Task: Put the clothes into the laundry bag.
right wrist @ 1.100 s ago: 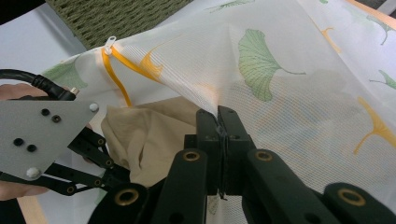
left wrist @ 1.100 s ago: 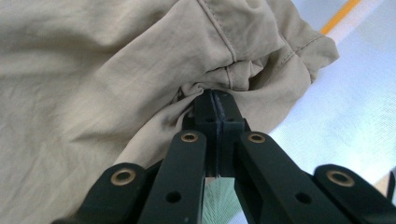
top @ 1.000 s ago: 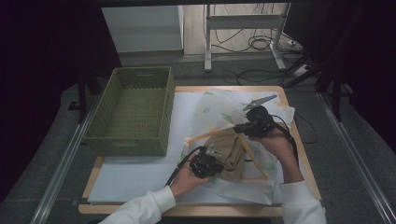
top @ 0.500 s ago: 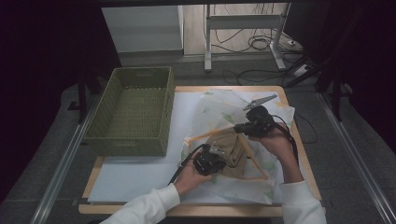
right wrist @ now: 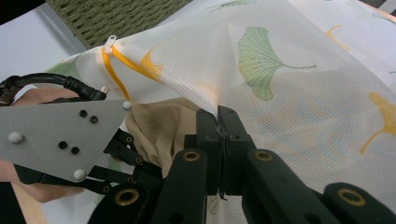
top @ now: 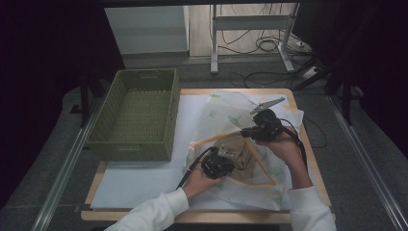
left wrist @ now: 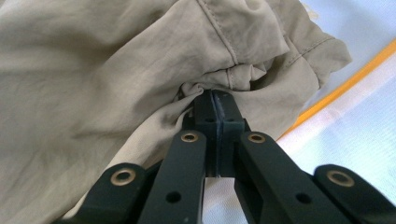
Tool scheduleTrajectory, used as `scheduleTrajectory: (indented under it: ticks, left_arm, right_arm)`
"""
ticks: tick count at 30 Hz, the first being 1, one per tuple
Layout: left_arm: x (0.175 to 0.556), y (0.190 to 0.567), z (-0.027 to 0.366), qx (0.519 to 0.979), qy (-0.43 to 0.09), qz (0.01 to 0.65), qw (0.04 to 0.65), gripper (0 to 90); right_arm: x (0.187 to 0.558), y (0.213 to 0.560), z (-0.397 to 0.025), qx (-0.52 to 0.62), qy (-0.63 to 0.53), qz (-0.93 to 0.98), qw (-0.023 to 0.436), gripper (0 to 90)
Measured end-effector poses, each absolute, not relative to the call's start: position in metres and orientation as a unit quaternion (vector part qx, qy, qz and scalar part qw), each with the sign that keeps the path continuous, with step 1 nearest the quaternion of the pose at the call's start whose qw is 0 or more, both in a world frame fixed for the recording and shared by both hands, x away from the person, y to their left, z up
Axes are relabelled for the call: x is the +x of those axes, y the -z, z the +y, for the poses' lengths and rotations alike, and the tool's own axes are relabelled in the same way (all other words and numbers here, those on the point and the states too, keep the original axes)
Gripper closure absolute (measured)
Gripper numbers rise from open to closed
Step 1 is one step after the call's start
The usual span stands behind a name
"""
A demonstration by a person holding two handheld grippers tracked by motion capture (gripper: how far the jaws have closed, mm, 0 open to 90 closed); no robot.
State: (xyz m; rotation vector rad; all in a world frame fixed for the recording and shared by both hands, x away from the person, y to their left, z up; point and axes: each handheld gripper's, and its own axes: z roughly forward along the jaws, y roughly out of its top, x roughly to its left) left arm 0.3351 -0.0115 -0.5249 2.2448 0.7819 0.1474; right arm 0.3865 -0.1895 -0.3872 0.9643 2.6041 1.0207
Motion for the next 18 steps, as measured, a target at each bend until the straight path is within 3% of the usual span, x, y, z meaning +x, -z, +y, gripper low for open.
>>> scheduleTrajectory:
  ticks: [18]
  left_arm:
    - [0.348, 0.525, -0.023, 0.868, -0.083, 0.318, 0.372, 89.9]
  right_arm:
    - [0.387, 0.387, -0.191, 0.325, -0.346, 0.876, 0.089, 87.5]
